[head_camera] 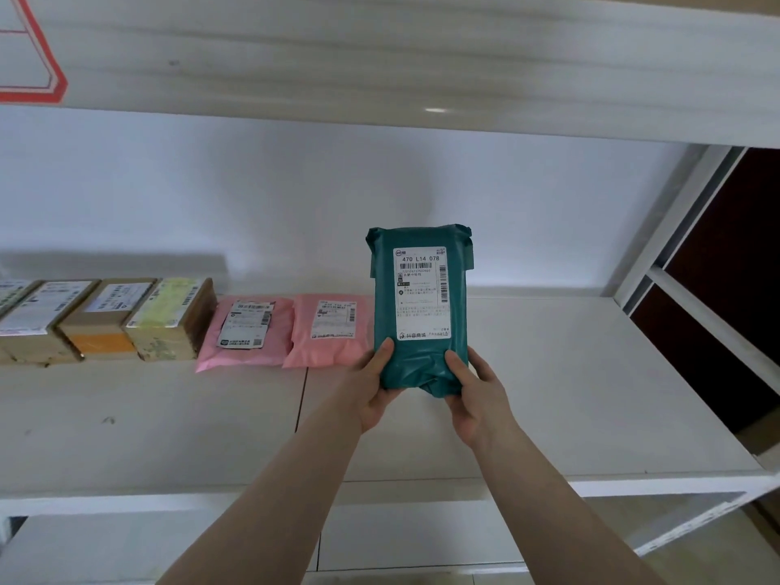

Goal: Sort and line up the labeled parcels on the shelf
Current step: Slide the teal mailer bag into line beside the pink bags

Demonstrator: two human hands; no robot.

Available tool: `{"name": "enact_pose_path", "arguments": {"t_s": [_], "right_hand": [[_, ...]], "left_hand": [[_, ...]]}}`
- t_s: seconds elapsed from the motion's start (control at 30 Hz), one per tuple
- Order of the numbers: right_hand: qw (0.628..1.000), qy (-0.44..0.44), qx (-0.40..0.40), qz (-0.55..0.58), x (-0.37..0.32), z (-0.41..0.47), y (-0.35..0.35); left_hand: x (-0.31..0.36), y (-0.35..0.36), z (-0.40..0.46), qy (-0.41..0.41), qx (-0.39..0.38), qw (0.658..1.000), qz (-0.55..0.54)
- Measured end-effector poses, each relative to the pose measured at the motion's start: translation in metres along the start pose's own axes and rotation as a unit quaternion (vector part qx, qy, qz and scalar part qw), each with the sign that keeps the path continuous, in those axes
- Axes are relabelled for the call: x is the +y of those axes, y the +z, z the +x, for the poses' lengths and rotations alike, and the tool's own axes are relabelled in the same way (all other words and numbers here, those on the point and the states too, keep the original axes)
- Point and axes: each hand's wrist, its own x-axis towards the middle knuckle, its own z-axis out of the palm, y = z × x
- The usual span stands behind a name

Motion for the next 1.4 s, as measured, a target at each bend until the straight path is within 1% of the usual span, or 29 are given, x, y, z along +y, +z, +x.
{"name": "enact_pose_path", "arguments": {"t_s": [0.13,0.23,0.33,0.43,0.47,0.63,0.77,0.83,1.0,1.13,1.2,1.27,1.3,1.33,1.4], "right_hand": [[1.0,0.0,0.011,0.0,-0.004,0.006,-0.004],[0.999,0.008,0.029,-0.015,-0.004,0.013,-0.006],[0.998,0.024,0.052,-0.027,-0.004,0.022,-0.008],[0.995,0.032,0.073,-0.064,-0.005,0.034,-0.009],[0.993,0.031,0.076,-0.08,-0.006,0.035,-0.009],[0.985,0.022,0.077,-0.15,-0.002,0.051,-0.008],[0.977,0.026,0.078,-0.196,0.006,0.063,-0.01],[0.97,0.025,0.084,-0.225,0.009,0.069,-0.012],[0.942,0.018,0.093,-0.323,0.015,0.079,-0.01],[0.908,-0.008,0.097,-0.407,0.025,0.086,-0.008],[0.876,-0.018,0.104,-0.47,0.029,0.088,-0.007],[0.844,-0.03,0.118,-0.522,0.034,0.09,-0.009],[0.834,-0.035,0.121,-0.537,0.035,0.09,-0.01],[0.829,-0.041,0.122,-0.545,0.036,0.09,-0.01],[0.829,-0.05,0.12,-0.545,0.037,0.089,-0.009]], "left_hand": [[-0.005,0.011,0.001,-0.011,0.017,1.0,-0.001],[-0.009,0.018,0.006,-0.022,0.049,0.999,-0.004],[-0.016,0.024,0.009,-0.03,0.102,0.994,-0.007],[-0.022,0.029,0.014,-0.036,0.182,0.982,0.04],[-0.023,0.03,0.013,-0.038,0.193,0.979,0.048],[-0.026,0.033,0.018,-0.043,0.204,0.978,0.033],[-0.03,0.026,0.024,-0.037,0.209,0.975,0.057],[-0.032,0.021,0.03,-0.03,0.224,0.972,0.063],[-0.034,0.008,0.045,-0.017,0.26,0.964,0.057],[-0.035,0.002,0.05,-0.003,0.271,0.96,0.068],[-0.036,-0.001,0.054,0.004,0.297,0.948,0.112],[-0.042,-0.013,0.064,0.005,0.351,0.914,0.205],[-0.048,-0.022,0.072,0.0,0.371,0.896,0.246],[-0.049,-0.025,0.073,-0.002,0.384,0.883,0.272],[-0.043,-0.017,0.062,-0.006,0.394,0.867,0.307]]}}
